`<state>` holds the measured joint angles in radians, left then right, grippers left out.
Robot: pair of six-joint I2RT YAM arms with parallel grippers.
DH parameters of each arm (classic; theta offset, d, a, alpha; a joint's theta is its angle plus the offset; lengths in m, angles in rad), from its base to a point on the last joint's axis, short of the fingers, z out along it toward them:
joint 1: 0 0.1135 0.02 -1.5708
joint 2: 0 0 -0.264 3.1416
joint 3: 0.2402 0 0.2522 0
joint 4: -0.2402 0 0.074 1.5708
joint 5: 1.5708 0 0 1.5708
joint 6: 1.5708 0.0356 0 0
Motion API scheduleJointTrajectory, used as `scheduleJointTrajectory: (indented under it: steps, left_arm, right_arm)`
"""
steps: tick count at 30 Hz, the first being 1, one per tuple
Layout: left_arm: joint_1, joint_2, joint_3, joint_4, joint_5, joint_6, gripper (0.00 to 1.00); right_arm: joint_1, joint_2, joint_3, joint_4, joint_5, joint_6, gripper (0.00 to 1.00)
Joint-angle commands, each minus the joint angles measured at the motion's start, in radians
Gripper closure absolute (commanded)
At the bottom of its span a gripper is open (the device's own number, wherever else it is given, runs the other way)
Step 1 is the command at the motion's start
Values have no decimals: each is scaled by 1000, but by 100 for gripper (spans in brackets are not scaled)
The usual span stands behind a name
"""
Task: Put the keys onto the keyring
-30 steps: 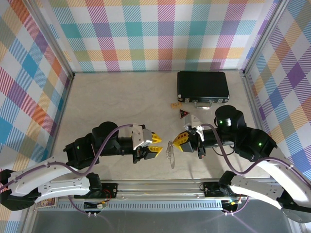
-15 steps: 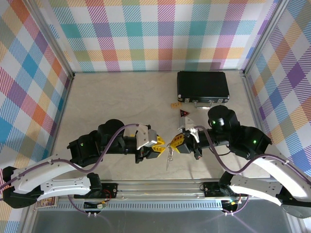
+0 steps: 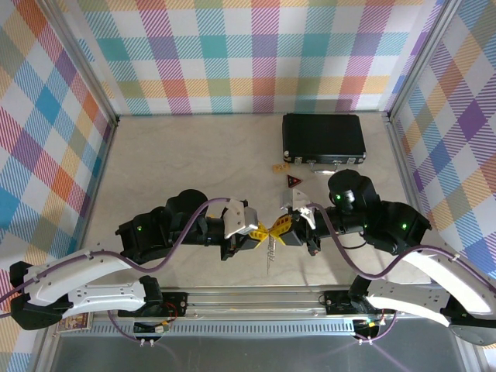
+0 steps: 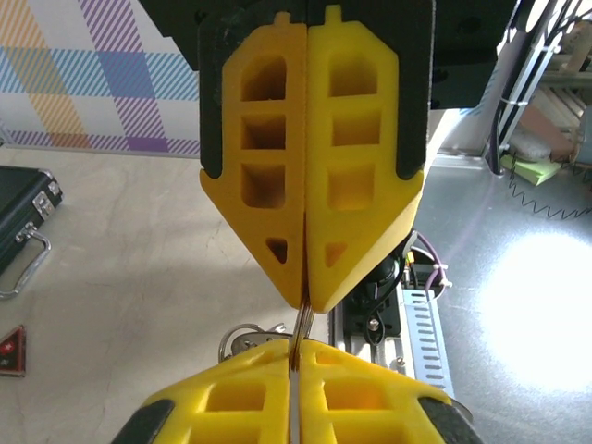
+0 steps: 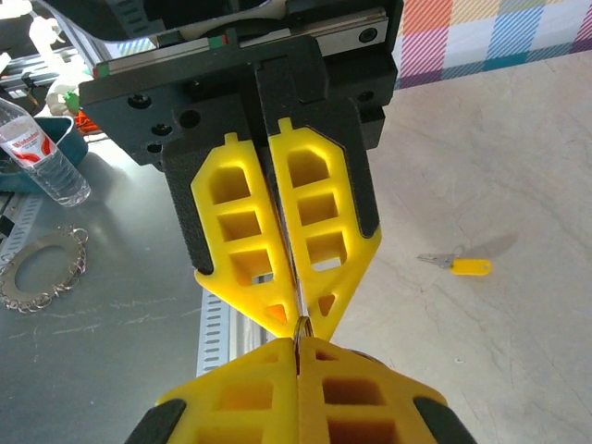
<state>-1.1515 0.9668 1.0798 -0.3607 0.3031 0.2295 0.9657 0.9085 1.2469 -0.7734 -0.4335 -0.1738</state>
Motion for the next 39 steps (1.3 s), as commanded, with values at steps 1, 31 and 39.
scheduleJointTrajectory:
  steps: [1, 31, 39]
  left_arm:
    - [-9, -8, 11, 65, 12, 0, 98]
    - [-9, -119, -345, 822, 62, -244, 100]
    - [-8, -120, -357, 858, 70, -266, 100]
  right_arm:
    - [14, -8, 19, 14, -8, -21, 100]
    - [27, -206, -197, 379, 66, 180, 60]
    - [28, -227, -248, 466, 68, 201, 70]
